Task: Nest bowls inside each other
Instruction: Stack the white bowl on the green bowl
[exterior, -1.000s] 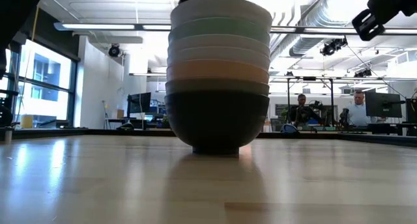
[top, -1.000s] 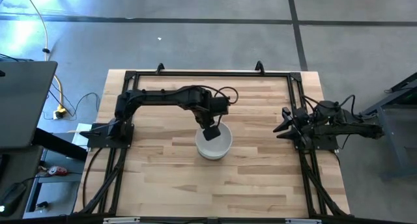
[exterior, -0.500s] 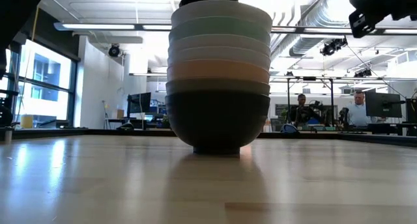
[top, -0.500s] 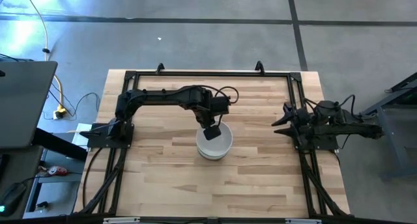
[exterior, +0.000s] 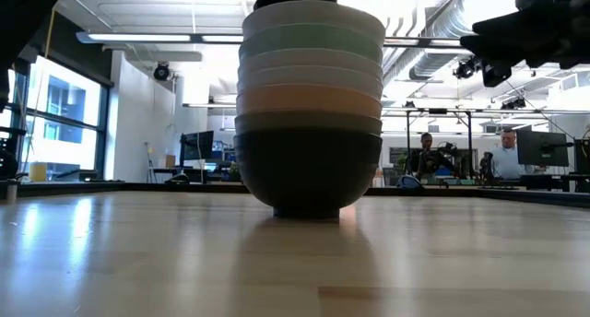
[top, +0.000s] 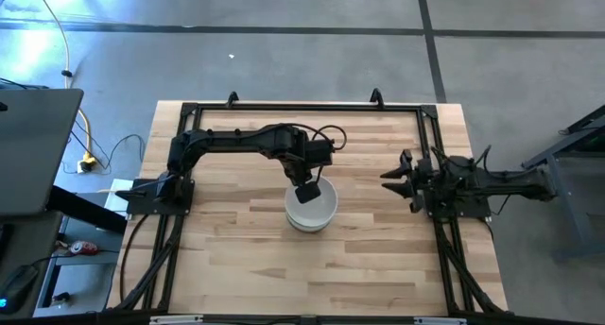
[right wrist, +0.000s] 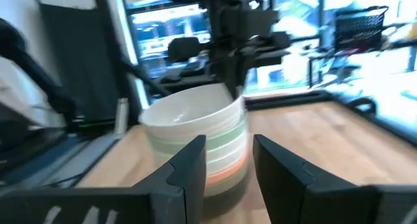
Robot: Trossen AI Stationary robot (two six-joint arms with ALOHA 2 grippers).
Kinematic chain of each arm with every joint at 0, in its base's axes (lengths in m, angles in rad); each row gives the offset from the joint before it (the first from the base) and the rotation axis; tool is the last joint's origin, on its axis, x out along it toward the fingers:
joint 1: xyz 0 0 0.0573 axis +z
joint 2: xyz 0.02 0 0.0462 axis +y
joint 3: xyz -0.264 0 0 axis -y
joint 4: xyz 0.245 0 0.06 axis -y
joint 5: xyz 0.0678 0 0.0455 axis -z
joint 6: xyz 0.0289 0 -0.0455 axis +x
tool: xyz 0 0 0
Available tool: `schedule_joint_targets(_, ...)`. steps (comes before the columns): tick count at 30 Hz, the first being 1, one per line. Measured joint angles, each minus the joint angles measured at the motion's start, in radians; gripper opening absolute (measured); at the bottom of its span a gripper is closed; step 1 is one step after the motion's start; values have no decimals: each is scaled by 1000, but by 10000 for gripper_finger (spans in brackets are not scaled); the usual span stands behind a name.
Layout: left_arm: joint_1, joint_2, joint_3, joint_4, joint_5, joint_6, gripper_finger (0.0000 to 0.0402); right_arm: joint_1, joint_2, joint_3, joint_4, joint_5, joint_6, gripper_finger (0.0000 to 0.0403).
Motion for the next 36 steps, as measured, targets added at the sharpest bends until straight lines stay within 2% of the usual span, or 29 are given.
schedule_joint_targets(4,0,0,0,0,0,8,0,0,0,8,0,71,-69,117)
schedule_joint_targets(11,0,0,0,1,0,10,0,0,0,0,-57,134,-99,117)
schedule_joint_targets(20,1,0,0,6,-1,11,0,0,0,-83,43,158,-97,117)
schedule_joint_targets(29,0,1,0,6,6,10,0,0,1,-82,39,161,-100,117)
schedule_joint_targets(36,0,38,0,2,84,16,0,0,1,-83,37,161,-95,117)
